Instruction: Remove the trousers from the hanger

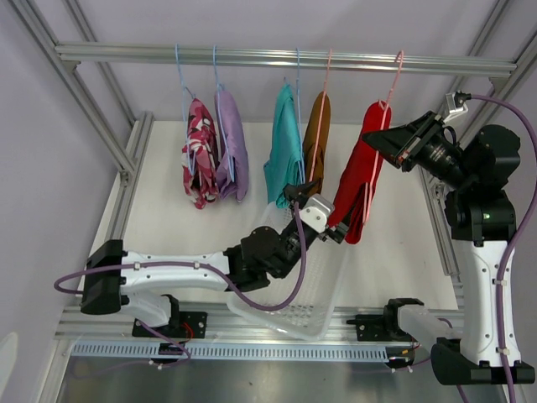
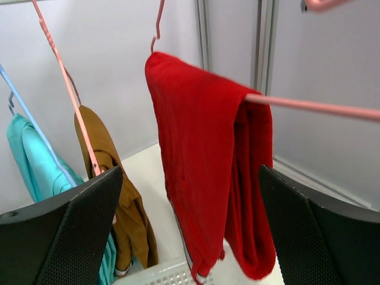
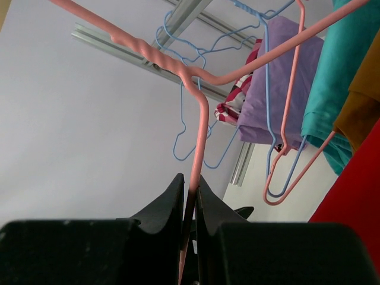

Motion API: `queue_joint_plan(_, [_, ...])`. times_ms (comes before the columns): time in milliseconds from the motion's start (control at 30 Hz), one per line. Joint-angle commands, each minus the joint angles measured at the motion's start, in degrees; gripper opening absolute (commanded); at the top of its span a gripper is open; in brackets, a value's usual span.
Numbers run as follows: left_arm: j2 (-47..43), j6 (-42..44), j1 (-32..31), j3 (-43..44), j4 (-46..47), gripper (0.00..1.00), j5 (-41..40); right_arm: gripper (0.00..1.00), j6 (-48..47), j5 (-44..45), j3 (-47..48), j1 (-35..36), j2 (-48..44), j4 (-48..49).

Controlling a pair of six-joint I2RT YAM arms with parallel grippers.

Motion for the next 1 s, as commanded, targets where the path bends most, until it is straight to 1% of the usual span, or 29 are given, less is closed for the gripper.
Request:
queue_joint_plan(0, [0.92,-0.16,1.23,3.55,4.48,0.99,1.36,0.00,-0.60,-2.56,3.86,-0.27,-3.08,8.57])
queue_joint_plan(133, [1.80,-2.01,2.64,4.07,3.60,1.00,3.47,0.00,-0.69,-2.91,3.15,-0.27,-3.88,8.84])
queue_joint_plan(567, [6.72,-4.11,3.87,8.03,2.99,0.99,6.73,0.00,0.37,-4.23,0.52,-0.27,-4.23,11.47])
queue_joint_plan(967, [5.94,-4.64,2.73,8.29,3.07,0.99,7.52,0.00,-0.42,-4.41,-1.07,-0.27,-4.05,12.09])
